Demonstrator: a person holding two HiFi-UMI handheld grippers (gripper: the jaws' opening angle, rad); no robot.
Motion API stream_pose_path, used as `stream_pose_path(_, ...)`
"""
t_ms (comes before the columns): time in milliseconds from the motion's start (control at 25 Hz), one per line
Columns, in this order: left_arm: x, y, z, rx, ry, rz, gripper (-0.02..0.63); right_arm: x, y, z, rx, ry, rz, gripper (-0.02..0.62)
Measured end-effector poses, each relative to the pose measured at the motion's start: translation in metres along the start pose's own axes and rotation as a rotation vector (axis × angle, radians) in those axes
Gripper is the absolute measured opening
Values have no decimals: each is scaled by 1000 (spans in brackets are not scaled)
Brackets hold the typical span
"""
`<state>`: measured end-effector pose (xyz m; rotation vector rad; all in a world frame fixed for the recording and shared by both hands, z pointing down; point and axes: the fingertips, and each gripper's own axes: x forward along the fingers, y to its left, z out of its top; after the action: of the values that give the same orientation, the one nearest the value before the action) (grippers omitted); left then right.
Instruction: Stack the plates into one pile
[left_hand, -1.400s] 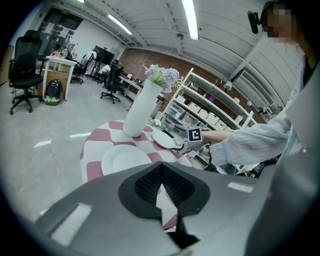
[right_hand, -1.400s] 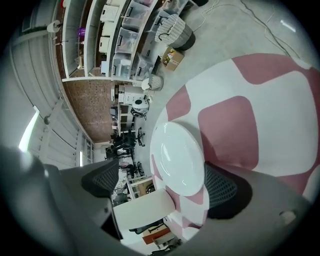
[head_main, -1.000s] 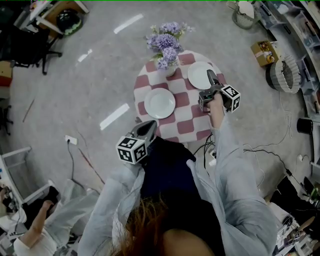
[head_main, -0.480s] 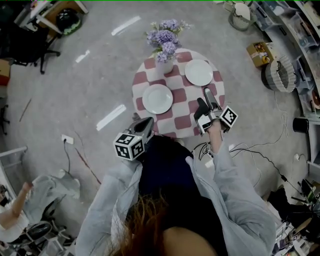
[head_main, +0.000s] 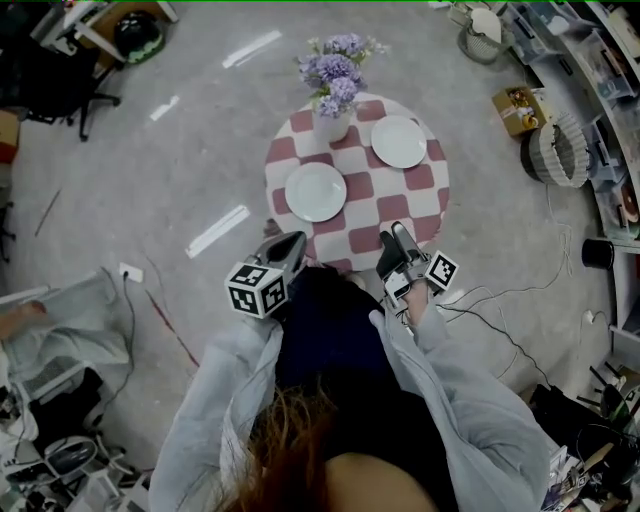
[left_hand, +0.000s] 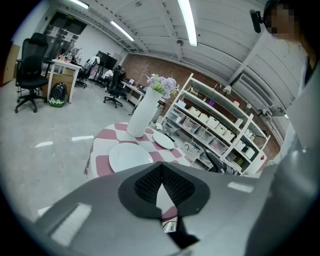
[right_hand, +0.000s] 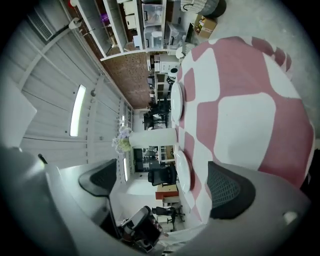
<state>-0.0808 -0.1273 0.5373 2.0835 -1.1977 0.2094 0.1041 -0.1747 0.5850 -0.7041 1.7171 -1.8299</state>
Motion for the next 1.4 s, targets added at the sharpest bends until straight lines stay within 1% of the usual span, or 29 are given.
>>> stream_pose_path(120, -8, 5, -4, -16, -6, 18, 15, 3, -9, -11, -16, 49, -30, 563)
stream_pose_path(280, -19, 15, -9, -43, -19, 51, 14, 20, -12, -24, 0, 98, -32, 563)
stream_pose_path(640, -47, 40, -11, -93, -56, 123, 14, 67, -21, -48, 45, 151, -62, 563)
stream_pose_path(800, -57, 53, -13, -120, -73, 159, 15, 87, -24, -52, 41, 172, -74, 560)
stream_pose_path(960, -61, 61, -12, -140, -85, 174, 15, 107, -25, -56, 26, 196, -100, 554)
stream_pose_path(1080, -61, 64, -11, -151, -92, 181, 15, 120, -29, -58, 12, 207, -151, 541)
stream_pose_path(1160, -61, 67, -10, -156, -96, 185, 15, 126, -35, -60, -3, 212, -211, 494)
stream_pose_path(1280, -62, 72, -8, -161, -101, 189, 15, 130, -41, -65, -17, 218, -313, 441)
stream_pose_path(1400, -60, 72, -6, -164, -104, 189, 14, 128, -50, -63, -8, 216, -384, 389)
